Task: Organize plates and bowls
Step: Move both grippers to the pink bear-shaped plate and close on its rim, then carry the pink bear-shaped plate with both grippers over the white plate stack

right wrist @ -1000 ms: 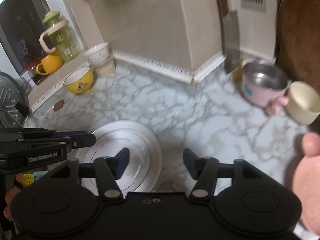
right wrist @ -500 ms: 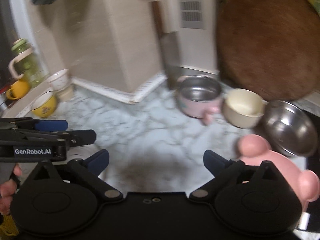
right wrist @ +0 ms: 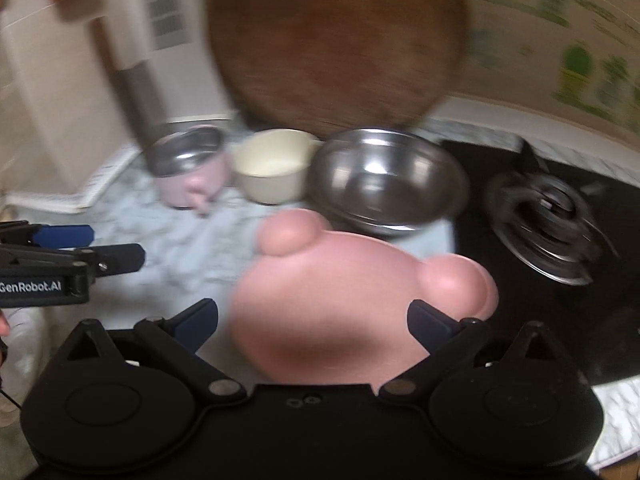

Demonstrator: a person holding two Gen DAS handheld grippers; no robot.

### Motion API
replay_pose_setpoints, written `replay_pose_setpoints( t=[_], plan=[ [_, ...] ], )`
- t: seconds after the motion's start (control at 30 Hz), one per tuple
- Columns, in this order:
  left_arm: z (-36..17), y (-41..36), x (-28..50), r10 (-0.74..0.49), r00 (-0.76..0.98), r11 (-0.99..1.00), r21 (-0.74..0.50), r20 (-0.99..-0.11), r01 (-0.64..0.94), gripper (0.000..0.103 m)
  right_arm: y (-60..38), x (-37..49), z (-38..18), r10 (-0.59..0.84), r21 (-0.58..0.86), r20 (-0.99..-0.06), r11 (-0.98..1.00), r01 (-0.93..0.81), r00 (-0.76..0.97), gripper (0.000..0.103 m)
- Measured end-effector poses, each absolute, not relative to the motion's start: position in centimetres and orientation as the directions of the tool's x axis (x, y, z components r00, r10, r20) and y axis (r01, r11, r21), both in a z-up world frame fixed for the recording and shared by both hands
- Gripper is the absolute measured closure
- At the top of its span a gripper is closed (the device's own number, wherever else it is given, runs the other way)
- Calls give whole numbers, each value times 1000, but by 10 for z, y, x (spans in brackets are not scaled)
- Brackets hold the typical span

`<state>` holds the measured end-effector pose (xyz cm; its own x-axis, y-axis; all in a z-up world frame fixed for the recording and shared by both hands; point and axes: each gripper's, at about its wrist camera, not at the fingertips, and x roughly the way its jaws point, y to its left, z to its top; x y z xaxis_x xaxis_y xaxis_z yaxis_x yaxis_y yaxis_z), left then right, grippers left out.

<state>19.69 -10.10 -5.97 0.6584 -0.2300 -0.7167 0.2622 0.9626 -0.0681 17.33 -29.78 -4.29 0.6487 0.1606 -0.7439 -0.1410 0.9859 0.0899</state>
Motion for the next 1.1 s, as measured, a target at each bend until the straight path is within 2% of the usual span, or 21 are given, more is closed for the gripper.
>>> replay_pose_setpoints(
  t=[0.23, 0.57, 0.63, 0.73, 0.8, 0.87, 0.93, 1.03, 1.1],
  plan=[
    [-92, -141, 227, -251, 566, 945, -72, -786, 318, 26, -341, 182, -70, 60, 57, -778, 998, -24, 625, 3],
    [-131, -164, 259, -239, 479, 950, -102, -845, 295, 27, -368, 200, -104, 68, 123, -837, 990, 66, 543, 29],
    [-136, -166, 262, -230, 471, 951, -95, -852, 294, 38, -368, 204, -107, 67, 119, -842, 991, 62, 535, 32],
    [-140, -167, 266, -230, 453, 952, -102, -861, 289, 50, -367, 208, -110, 72, 117, -851, 992, 54, 521, 46],
    [-140, -167, 267, -234, 450, 951, -108, -862, 288, 61, -367, 209, -111, 73, 117, -855, 992, 53, 513, 50],
    [-140, -167, 267, -243, 447, 950, -118, -861, 289, 69, -366, 211, -112, 73, 115, -858, 992, 51, 509, 59],
    [-138, -167, 267, -254, 446, 947, -126, -858, 297, 78, -364, 213, -112, 75, 114, -860, 992, 47, 504, 64],
    [-136, -168, 265, -251, 455, 945, -115, -854, 305, 83, -362, 214, -113, 77, 114, -863, 993, 44, 500, 74],
    [-136, -166, 265, -253, 459, 946, -119, -851, 302, 85, -361, 215, -113, 69, 107, -865, 993, 49, 497, 74]
  ],
)
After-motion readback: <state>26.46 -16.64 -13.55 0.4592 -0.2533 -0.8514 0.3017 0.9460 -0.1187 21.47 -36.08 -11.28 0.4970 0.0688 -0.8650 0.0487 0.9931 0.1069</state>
